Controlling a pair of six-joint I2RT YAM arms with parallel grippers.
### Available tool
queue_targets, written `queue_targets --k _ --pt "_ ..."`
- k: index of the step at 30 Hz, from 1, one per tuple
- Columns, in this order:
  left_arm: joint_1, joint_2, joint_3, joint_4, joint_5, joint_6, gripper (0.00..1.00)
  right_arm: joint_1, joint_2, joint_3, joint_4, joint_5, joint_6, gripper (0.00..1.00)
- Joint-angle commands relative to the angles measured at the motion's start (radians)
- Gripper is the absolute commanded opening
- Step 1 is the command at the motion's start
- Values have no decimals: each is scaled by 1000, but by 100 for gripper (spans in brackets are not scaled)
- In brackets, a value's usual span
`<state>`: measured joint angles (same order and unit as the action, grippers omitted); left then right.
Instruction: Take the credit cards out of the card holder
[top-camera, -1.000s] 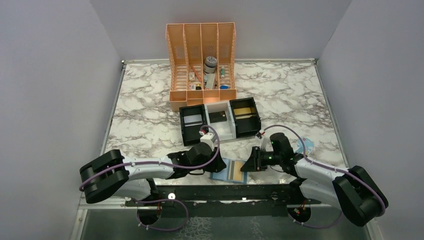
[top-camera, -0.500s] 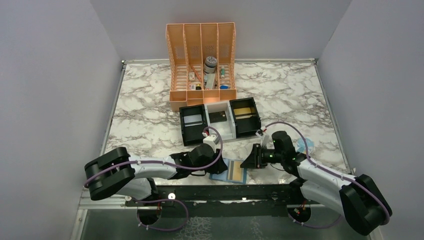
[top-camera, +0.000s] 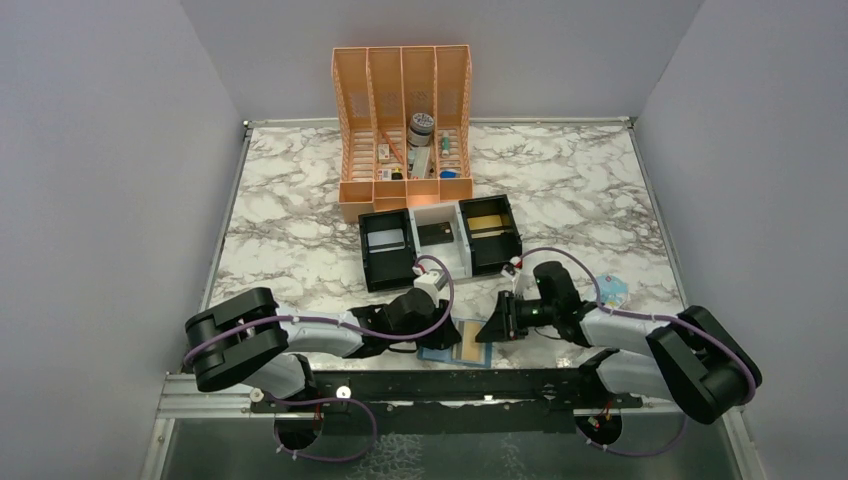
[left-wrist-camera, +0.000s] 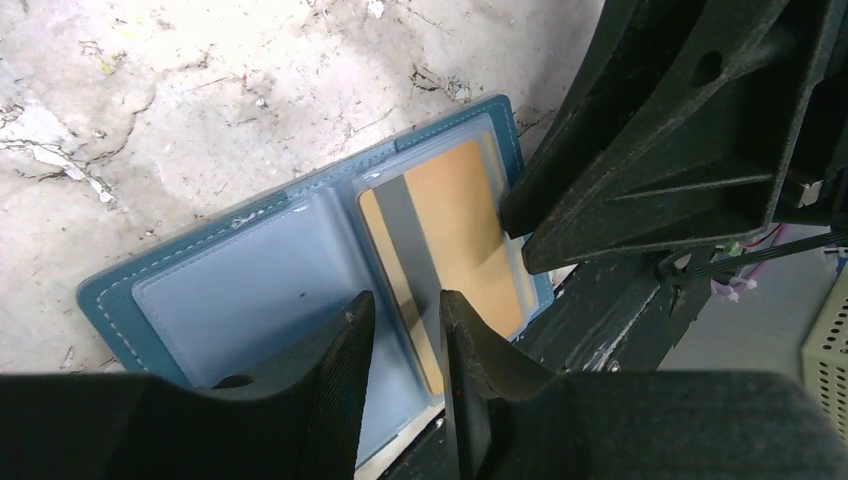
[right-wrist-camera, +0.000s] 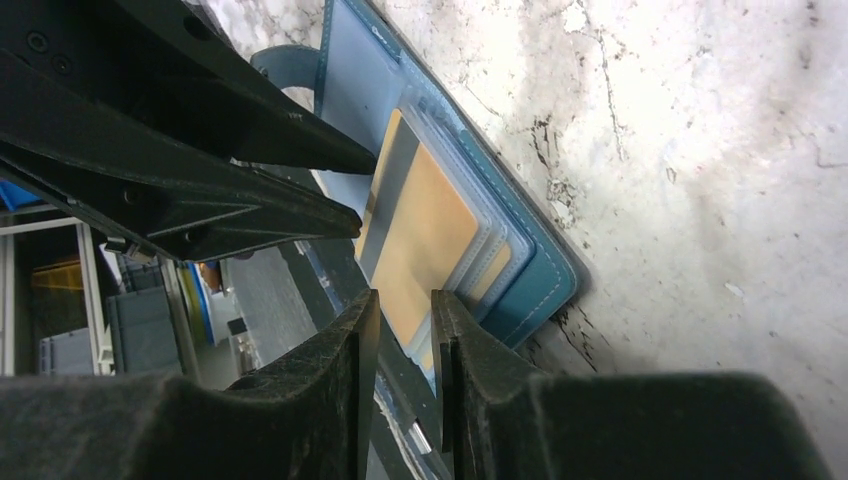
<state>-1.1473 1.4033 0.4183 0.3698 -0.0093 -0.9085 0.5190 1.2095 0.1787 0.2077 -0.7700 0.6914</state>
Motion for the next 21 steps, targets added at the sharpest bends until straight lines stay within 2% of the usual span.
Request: queue_targets --k 1,8,13,16,21 --pt "-10 16 -5 32 12 -15 32 9 75 -13 100 0 4 27" --pt "-15 23 -30 53 -4 -47 28 9 157 -30 176 -1 23 27" --pt "-16 30 -53 122 0 -91 16 9 181 -29 174 14 15 27" --pt "-17 35 -63 144 -10 -122 3 9 192 -30 173 21 12 27" --pt "-16 12 -91 145 -39 -145 0 9 174 -31 149 70 25 27"
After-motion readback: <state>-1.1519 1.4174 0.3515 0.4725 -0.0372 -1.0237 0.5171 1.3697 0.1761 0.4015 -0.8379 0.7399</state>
